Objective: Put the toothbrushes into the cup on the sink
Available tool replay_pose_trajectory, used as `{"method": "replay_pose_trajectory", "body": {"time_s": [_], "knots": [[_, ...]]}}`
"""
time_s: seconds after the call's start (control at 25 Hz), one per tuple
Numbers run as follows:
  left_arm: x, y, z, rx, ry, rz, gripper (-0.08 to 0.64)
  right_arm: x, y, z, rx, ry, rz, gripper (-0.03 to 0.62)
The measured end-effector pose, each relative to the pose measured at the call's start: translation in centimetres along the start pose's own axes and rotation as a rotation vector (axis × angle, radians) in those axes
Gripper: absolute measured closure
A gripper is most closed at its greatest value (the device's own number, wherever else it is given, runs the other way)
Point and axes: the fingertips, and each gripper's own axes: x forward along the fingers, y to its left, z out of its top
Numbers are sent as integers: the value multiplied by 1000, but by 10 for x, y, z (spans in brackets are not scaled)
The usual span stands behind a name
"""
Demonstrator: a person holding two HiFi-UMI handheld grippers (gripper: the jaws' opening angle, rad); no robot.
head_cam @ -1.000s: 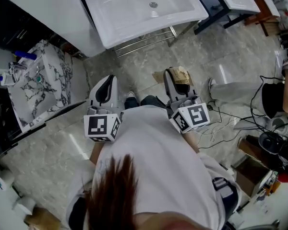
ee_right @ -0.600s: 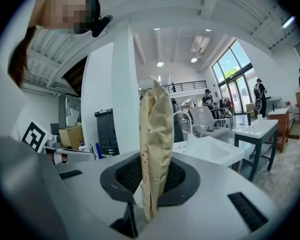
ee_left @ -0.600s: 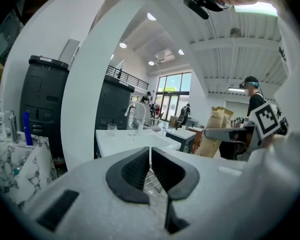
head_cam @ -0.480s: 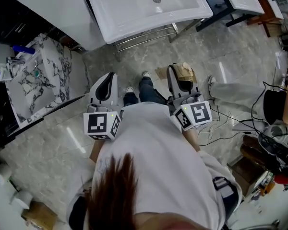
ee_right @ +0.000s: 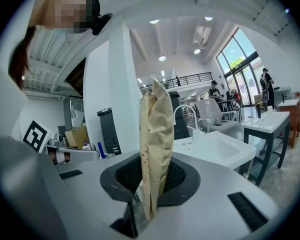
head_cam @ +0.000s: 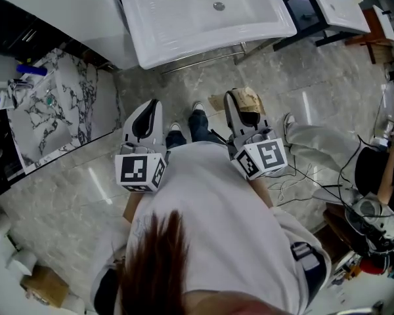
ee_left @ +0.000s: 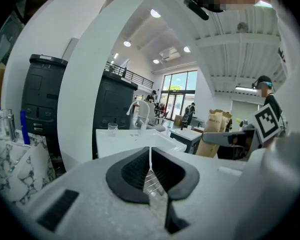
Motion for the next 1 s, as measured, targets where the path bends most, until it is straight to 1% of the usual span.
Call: {"method": "replay_pose_trajectory", "body": {"time_s": [0.32,0.52,0.72,0.88,1.0], "knots": [[45,-7,19,2,-37,67,535,32,-40,19,-10,-13,85,535],[71,-17,31,3,-66,111,535,44,-72,34,-22,-24,119,535],[90,-27,34,7,-91,143,535,48,-98,37,-34,-27,140,535],[98,-32,36,-30,-114,154,535,49,-113,37,-34,-23,156,535],[100,-26,41,-30,-117,177,535,50,-120,35,-17,-20,148,535]]}}
